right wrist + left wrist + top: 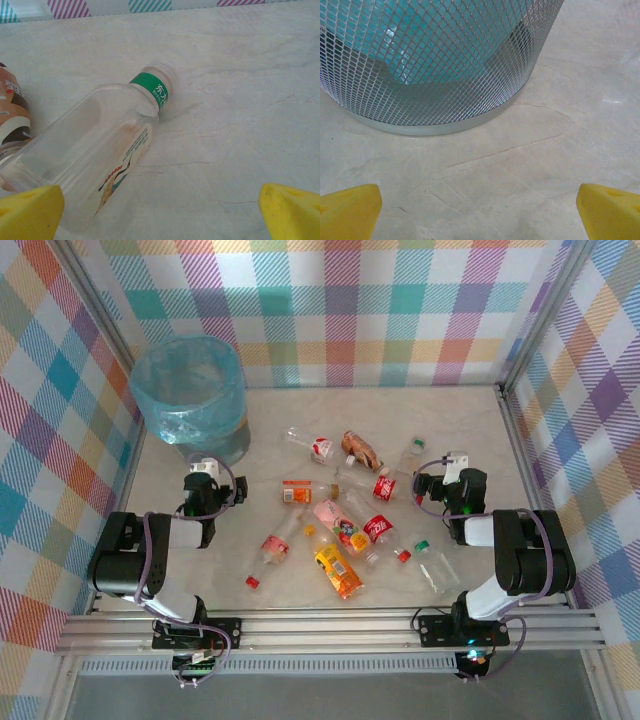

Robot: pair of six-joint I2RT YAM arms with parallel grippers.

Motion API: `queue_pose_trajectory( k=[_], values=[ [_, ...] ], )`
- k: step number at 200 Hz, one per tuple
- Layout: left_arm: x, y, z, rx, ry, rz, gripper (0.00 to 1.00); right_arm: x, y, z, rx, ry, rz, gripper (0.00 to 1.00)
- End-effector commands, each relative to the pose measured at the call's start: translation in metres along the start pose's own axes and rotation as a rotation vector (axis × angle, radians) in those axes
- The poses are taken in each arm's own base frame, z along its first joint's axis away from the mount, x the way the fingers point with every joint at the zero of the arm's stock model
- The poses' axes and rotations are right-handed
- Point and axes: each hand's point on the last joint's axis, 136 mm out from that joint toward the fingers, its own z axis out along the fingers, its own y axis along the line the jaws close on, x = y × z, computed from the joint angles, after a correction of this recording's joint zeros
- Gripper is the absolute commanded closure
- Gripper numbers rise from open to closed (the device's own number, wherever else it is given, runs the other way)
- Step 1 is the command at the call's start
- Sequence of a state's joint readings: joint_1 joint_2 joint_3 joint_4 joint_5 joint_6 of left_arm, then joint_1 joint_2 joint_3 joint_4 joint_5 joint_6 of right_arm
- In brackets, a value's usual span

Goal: Put the plastic bottles in the bin

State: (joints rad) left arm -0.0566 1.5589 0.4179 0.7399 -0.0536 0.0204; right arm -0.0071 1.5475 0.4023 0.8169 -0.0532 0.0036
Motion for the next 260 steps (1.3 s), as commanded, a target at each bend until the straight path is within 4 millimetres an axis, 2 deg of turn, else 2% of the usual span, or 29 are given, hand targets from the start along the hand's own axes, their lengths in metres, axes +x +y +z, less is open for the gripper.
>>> queue_pose_trajectory(
  k=[1, 165, 180, 205, 232, 260],
  values=[
    [-0.016, -0.003, 0.002, 0.002, -0.05, 0.013, 0.0, -0.011, 0.003, 0.0, -0.019, -0.028, 0.003, 0.0],
    [-0.017, -0.003, 0.001, 0.005, -0.054, 0.013, 0.0, -0.012, 0.003, -0.001, -0.02, -0.031, 0.004, 0.0],
    [-0.018, -0.013, -0.001, 0.059, -0.054, 0.039, 0.02, -0.013, 0.003, -0.001, -0.019, -0.03, 0.003, 0.0],
    [-0.028, -0.015, -0.014, 0.055, -0.077, 0.052, 0.04, -0.029, 0.003, -0.01, -0.006, -0.018, 0.006, 0.0],
    [-0.043, -0.021, -0.035, 0.021, -0.081, 0.108, 0.05, -0.049, -0.009, -0.025, 0.082, 0.041, 0.073, 0.02],
    [-0.064, -0.034, -0.062, 0.011, -0.117, 0.131, 0.07, -0.078, 0.001, -0.044, 0.067, 0.085, 0.139, 0.05]
  ],
)
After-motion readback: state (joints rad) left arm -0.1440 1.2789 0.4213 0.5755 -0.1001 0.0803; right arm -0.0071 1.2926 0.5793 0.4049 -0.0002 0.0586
